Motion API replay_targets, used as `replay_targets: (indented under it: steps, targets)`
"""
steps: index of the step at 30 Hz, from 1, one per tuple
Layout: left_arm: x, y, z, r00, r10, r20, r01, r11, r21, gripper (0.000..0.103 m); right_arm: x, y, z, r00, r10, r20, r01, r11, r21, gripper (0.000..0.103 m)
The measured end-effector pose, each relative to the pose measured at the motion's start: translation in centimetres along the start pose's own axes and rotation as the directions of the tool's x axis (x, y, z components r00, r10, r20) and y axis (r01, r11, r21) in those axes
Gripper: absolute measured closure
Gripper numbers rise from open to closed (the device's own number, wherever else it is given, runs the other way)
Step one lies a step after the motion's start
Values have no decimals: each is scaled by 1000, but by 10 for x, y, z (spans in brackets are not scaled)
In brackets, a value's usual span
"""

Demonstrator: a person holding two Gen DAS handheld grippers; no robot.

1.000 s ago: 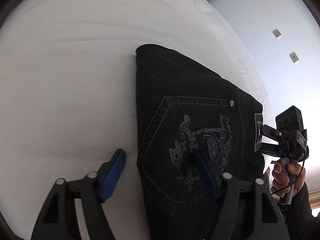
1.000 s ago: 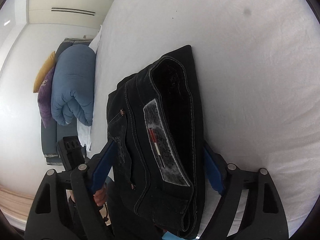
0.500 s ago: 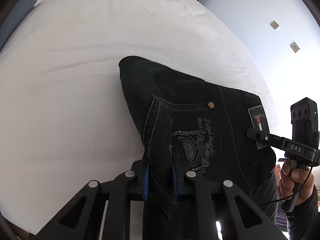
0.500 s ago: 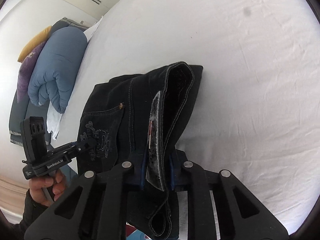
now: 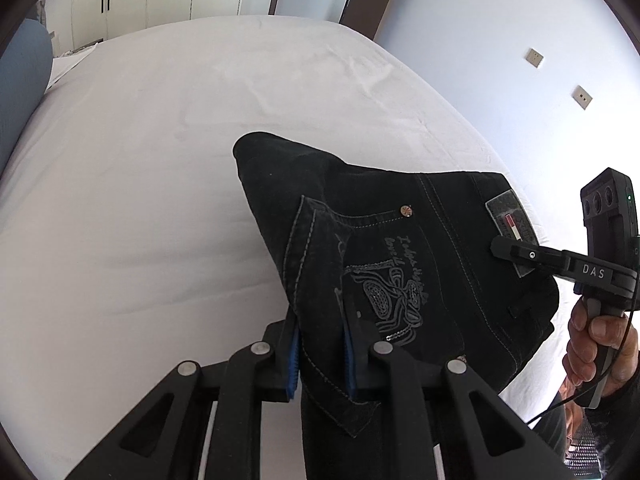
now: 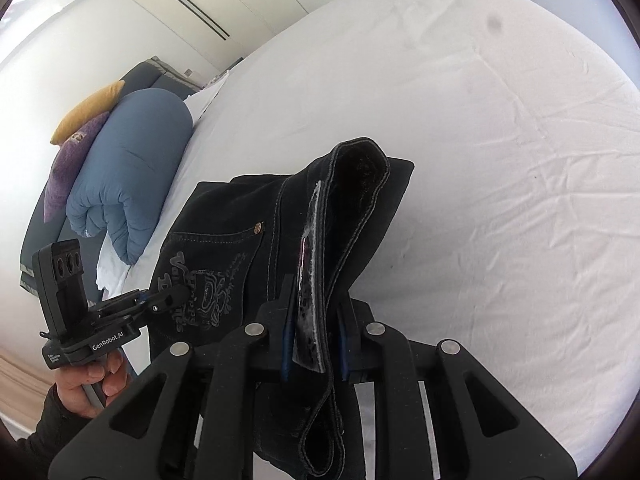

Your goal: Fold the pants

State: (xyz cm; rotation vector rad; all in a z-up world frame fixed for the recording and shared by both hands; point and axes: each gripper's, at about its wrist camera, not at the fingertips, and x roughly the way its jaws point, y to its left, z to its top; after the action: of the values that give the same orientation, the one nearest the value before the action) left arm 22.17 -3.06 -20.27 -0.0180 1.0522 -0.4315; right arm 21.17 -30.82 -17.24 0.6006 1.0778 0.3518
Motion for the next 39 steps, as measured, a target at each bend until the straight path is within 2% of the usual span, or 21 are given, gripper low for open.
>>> replay_targets:
  steps: [4, 6, 9, 13, 14, 16, 18, 22, 24, 26, 27, 29, 32, 34, 36, 39]
  targets:
    - [33, 12, 3, 998, 49, -40, -47, 998, 47, 84, 34, -35, 25, 1000, -13, -28, 13, 1000, 27, 87]
    - [43, 17, -2, 996, 66, -54, -63, 996, 58, 82, 50, -56, 28, 998, -26, -65, 30, 998, 60, 87]
    - [51, 20, -10, 995, 78, -60, -74, 995, 65, 79, 63, -81, 26, 998, 6, -65, 1, 994, 106, 81]
    - [48, 22, -15, 993, 105, -56, -101, 992, 77, 69, 65, -104, 21, 996, 81, -33, -76, 986, 146, 77]
    - [48, 22, -12, 992, 113, -52, -109, 991, 75, 64, 65, -104, 23, 996, 80, -31, -74, 987, 145, 76]
    - [46, 21, -10, 990, 131, -43, -128, 989, 68, 61, 61, -105, 23, 997, 68, -24, -63, 988, 144, 71]
    - [39, 21, -10, 989, 145, -34, -142, 987, 70, 61, 52, -100, 15, 999, 49, -8, -47, 988, 145, 57]
    - [23, 18, -16, 983, 181, -6, -180, 981, 65, 59, 32, -101, 0, 1000, 6, 24, -10, 986, 165, 50]
    - [16, 16, -13, 983, 183, 18, -184, 981, 59, 53, 18, -106, -8, 999, -11, 41, 4, 985, 170, 49]
    - [-4, 14, -22, 979, 193, 63, -196, 979, 50, 36, 5, -97, -20, 998, -28, 55, 19, 986, 164, 49]
    - [-12, 12, -19, 976, 198, 86, -203, 978, 49, 33, -1, -92, -26, 997, -43, 61, 33, 987, 160, 49]
    - [-30, 5, -26, 969, 207, 132, -215, 975, 53, 20, -13, -81, -41, 994, -81, 72, 70, 987, 142, 49]
    - [-55, -10, -36, 953, 218, 212, -231, 972, 40, 6, -34, -56, -71, 985, -137, 100, 128, 987, 95, 49]
    - [-79, -18, -54, 939, 215, 270, -226, 974, 13, 3, -42, -38, -92, 976, -179, 121, 172, 983, 70, 49]
    - [-94, -27, -69, 917, 234, 322, -246, 969, -3, 0, -53, -24, -116, 964, -223, 142, 219, 975, 49, 49]
    - [-123, -46, -101, 877, 275, 393, -292, 956, -18, 0, -66, 4, -153, 926, -324, 194, 333, 943, -16, 49]
